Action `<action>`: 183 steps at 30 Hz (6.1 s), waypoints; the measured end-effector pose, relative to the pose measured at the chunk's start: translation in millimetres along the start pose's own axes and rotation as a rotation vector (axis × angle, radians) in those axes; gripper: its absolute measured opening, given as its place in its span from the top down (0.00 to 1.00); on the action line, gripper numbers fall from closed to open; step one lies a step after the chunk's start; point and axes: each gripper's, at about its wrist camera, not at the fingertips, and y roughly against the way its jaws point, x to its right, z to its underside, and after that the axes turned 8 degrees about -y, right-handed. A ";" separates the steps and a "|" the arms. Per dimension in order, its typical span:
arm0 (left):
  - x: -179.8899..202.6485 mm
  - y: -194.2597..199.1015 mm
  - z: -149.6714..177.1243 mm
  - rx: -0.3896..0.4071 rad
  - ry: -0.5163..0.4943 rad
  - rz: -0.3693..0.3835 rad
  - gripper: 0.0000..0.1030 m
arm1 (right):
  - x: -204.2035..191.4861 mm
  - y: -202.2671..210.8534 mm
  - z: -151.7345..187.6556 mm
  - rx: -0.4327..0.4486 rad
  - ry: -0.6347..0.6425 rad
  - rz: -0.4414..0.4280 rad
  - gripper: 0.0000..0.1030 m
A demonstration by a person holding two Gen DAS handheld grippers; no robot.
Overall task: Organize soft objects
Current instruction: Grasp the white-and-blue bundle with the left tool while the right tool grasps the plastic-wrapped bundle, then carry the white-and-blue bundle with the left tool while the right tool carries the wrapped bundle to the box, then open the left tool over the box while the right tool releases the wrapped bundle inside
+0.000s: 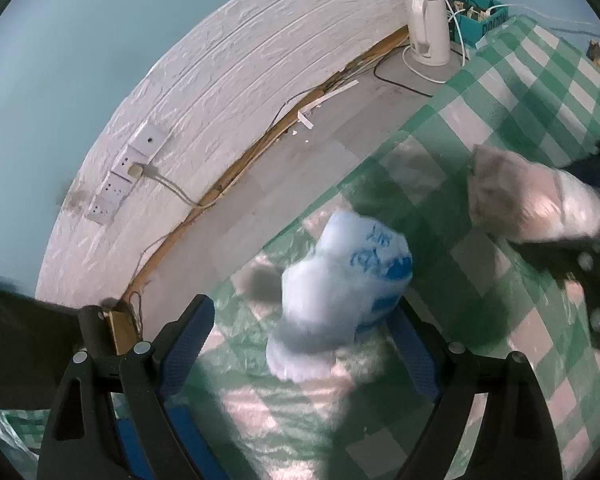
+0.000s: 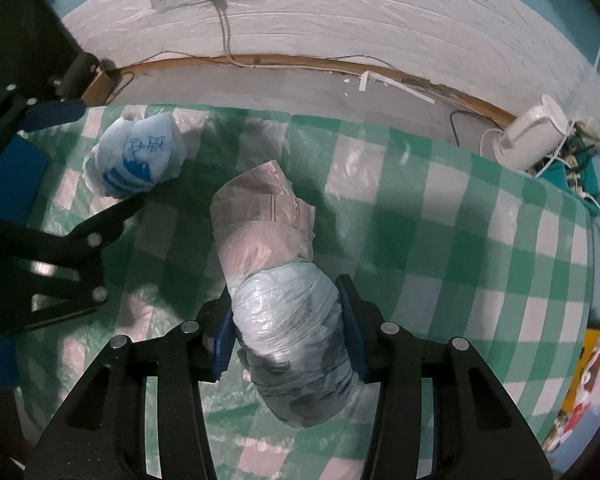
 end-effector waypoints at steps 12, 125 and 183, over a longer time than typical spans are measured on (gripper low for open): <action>5.0 -6.1 -8.6 -0.006 0.026 0.083 0.55 | -2.3 22.6 14.7 0.032 -0.037 -0.019 0.56; -130.0 176.5 304.0 -0.013 0.716 -0.071 0.56 | -305.1 131.6 67.6 0.154 0.385 -0.227 0.56; -107.7 252.5 304.8 0.058 0.748 -0.132 0.09 | -247.1 194.2 95.2 0.303 0.305 -0.236 0.43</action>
